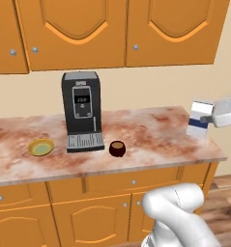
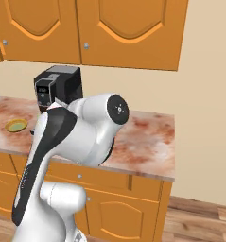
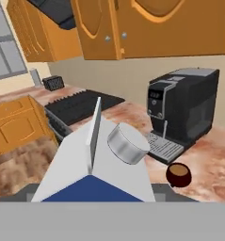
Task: Take a sugar cube from the saucer and place it inside the coffee. Then, grab milk from the fridge and place it next to the coffee on the counter to sweeten the coffee.
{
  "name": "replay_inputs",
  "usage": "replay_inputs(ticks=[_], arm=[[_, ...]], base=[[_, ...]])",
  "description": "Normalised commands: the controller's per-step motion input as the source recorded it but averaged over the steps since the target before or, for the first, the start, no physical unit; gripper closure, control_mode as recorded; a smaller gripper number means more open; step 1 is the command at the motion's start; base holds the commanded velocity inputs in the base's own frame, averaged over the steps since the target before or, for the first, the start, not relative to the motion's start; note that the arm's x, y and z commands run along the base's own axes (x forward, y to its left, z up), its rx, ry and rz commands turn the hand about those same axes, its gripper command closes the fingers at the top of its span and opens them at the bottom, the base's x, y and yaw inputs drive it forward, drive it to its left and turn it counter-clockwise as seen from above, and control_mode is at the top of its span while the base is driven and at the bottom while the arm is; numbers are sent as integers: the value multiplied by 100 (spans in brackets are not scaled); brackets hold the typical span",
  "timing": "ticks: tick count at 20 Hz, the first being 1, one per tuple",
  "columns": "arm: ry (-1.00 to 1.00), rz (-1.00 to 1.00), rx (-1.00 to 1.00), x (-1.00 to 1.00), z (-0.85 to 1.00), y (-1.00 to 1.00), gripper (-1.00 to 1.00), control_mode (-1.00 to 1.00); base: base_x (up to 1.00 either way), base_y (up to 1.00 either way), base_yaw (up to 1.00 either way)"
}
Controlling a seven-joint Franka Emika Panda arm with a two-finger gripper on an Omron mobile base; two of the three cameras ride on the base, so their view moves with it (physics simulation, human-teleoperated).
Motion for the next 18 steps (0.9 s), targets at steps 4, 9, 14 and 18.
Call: replay_inputs(ticks=[4,9,14,18], arm=[[-2,26,-2,3,-22,0,100,-100],[-2,14,-2,25,-50,0,100,-100],[0,16,0,42,-57,0,100,-100],[-3,13,0,48,-47,5,100,-100]], base=[[0,0,0],[0,0,0],[0,0,0],[0,0,0]])
